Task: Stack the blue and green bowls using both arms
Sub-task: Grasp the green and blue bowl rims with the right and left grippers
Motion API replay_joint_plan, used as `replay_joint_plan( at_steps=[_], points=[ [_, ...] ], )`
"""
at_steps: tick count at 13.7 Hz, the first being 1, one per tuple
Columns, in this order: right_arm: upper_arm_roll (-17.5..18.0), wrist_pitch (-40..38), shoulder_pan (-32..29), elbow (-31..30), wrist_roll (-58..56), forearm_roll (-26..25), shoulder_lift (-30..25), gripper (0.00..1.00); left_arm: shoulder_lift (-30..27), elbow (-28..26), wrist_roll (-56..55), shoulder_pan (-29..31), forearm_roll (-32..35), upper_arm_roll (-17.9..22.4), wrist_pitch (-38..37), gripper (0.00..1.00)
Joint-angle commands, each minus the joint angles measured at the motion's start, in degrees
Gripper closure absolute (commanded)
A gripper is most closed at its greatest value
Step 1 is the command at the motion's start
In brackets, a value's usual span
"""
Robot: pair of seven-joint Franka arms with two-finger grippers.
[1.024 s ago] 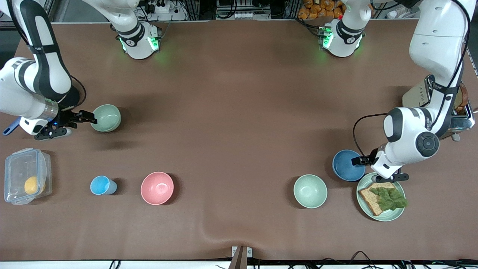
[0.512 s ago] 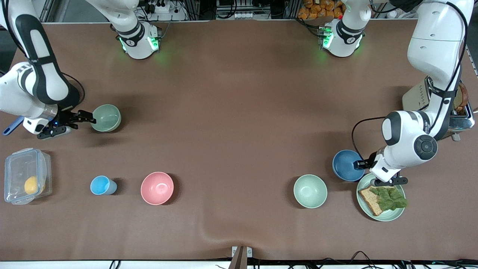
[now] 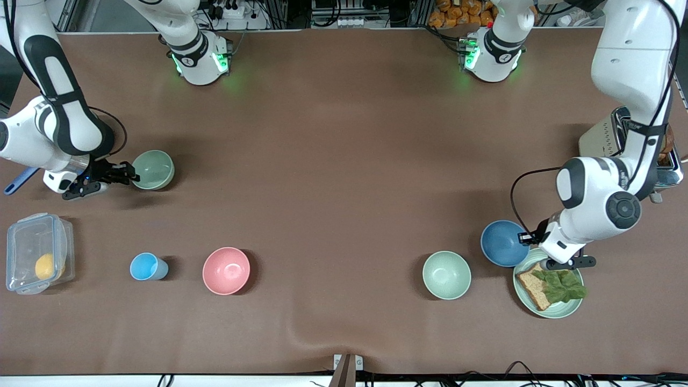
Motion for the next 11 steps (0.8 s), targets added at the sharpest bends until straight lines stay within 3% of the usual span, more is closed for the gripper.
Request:
replay_joint_plan(
  at_steps=[1, 6, 11],
  points=[
    [0.53, 0.16, -0.38, -0.79, -2.23, 1.25, -1.31, 1.0, -6.26, -2.36, -0.57, 0.5, -0.15, -0.21, -3.63, 1.0],
    [0.79, -6.68, 1.72, 0.09, 0.47, 1.42, -6.13, 1.0, -18.56, -11.06, -0.84, 1.21, -7.87, -0.38, -4.17, 1.0],
    [0.88, -15.3, 9.27, 0.7, 16.72, 1.95, -13.78, 1.0, -22.8, -11.52, -2.59, 1.12, -9.38, -1.88, -8.64, 1.0]
  ],
)
